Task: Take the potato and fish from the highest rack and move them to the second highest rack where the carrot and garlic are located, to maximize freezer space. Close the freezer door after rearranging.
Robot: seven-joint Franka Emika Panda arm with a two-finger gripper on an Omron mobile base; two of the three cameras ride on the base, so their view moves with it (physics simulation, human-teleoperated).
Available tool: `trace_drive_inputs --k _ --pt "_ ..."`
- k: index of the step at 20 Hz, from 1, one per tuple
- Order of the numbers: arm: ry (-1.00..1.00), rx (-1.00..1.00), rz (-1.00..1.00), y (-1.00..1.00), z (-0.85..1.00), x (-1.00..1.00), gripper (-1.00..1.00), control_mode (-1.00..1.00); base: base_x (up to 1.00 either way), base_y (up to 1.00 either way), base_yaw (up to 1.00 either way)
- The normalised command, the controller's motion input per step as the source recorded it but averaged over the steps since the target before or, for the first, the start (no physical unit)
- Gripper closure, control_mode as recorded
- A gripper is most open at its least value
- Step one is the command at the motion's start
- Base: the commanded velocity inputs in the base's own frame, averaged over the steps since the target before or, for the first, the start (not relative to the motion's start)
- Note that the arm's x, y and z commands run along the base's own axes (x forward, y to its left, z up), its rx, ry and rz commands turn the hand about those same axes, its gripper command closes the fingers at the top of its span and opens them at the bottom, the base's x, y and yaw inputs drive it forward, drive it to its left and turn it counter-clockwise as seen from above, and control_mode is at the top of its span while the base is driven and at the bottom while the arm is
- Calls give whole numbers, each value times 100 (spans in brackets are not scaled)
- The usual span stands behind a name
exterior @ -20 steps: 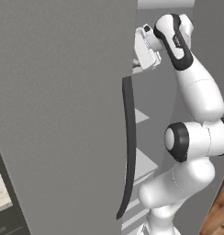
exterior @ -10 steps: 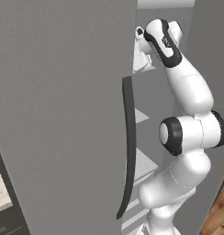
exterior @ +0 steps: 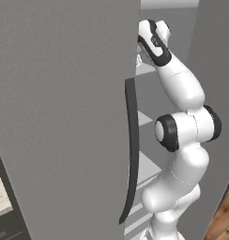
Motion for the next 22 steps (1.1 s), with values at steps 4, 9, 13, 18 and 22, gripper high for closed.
trace_drive_inputs --k 4,9,13,18,22 --pt "13 0 0 31 -5 14 -100 -100 0 0 0" --pt "9 0 0 29 -5 15 -100 -100 0 0 0" --pt "4 0 0 27 -11 13 -100 -100 0 0 0" --pt "0 -4 0 23 -19 8 -100 -100 0 0 0" --pt "0 -7 0 20 -24 6 -100 -100 0 0 0"
